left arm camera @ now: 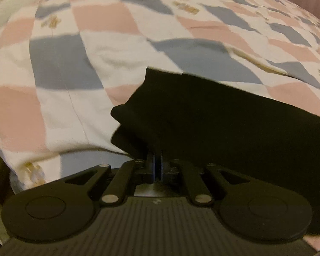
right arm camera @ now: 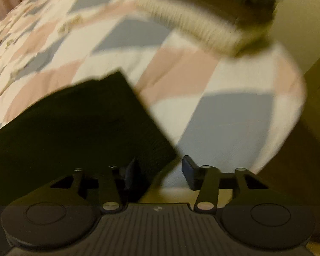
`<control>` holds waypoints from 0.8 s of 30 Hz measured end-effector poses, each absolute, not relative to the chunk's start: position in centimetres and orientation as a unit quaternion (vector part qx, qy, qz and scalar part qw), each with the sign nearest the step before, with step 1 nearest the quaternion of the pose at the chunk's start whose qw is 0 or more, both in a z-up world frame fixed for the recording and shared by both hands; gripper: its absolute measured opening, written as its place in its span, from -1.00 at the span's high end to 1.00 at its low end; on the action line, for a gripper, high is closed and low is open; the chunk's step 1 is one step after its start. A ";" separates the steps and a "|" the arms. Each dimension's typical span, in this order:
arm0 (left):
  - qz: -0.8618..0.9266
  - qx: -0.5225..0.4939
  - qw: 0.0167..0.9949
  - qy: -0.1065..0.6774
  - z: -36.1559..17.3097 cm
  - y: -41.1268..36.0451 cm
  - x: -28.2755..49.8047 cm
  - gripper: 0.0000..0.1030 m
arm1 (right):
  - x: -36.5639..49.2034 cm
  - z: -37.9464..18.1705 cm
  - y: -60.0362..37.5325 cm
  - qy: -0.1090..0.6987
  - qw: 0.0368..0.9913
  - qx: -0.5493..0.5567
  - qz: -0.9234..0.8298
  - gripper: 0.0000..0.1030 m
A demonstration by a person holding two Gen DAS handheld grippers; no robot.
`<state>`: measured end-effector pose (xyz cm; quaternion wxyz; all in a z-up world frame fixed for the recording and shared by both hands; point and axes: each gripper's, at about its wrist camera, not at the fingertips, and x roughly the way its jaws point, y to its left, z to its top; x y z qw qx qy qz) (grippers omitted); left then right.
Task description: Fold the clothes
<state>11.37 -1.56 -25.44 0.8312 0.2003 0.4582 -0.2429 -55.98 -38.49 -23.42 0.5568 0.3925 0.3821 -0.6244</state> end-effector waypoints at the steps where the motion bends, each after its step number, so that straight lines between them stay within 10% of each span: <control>1: -0.235 0.227 0.833 0.446 -24.9 -1.3 10.7 0.60 | -55.6 -22.4 -37.8 0.387 0.561 0.361 -0.636 -0.04; 24: -0.465 0.383 0.686 0.409 -24.2 -10.1 -9.1 0.53 | -37.9 -23.1 -28.6 0.437 0.754 0.276 -0.405 0.19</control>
